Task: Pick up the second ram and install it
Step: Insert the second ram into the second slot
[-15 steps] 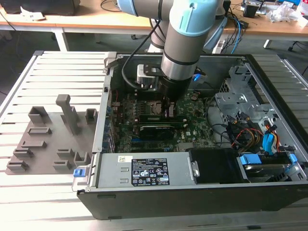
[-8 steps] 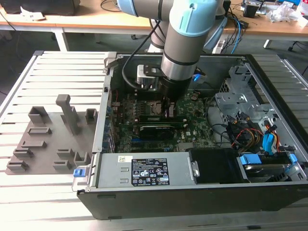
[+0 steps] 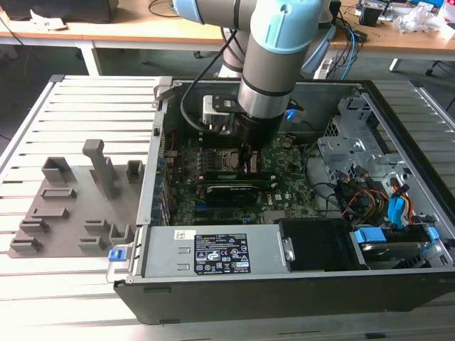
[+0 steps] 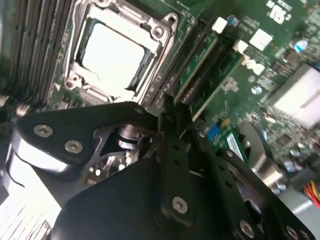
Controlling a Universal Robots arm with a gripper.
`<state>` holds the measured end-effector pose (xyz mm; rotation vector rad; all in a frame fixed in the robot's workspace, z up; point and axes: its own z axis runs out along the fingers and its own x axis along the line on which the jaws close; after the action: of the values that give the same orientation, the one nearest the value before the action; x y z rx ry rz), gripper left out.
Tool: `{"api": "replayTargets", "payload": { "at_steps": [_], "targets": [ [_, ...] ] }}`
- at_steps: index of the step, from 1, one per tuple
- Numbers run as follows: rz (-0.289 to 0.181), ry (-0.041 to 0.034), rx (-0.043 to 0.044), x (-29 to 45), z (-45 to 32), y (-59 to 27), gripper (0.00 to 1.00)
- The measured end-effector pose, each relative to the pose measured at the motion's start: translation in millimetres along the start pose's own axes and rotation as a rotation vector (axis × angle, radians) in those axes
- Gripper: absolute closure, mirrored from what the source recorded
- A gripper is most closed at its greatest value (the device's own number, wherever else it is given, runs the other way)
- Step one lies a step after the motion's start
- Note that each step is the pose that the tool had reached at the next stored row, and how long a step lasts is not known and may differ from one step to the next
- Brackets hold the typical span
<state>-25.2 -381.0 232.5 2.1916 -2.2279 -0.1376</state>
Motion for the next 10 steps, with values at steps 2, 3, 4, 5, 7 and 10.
{"api": "replayTargets", "payload": {
  "at_steps": [2,3,4,5,7,10],
  "targets": [
    [0.0,0.006,0.0001,-4.9,-20.8,1.6,0.79],
    [0.001,0.0105,0.0002,-8.2,-26.4,2.0,0.8],
    [0.001,0.0119,0.0002,-9.5,-30.8,2.4,0.87],
    [0.001,0.0128,0.0001,-10.1,-33.4,2.6,0.89],
    [0.001,0.0128,0.0003,-10.3,-35.7,2.7,0.89],
    [0.001,0.0128,0.0003,-10.3,-35.8,2.7,0.89]
  ]
}}
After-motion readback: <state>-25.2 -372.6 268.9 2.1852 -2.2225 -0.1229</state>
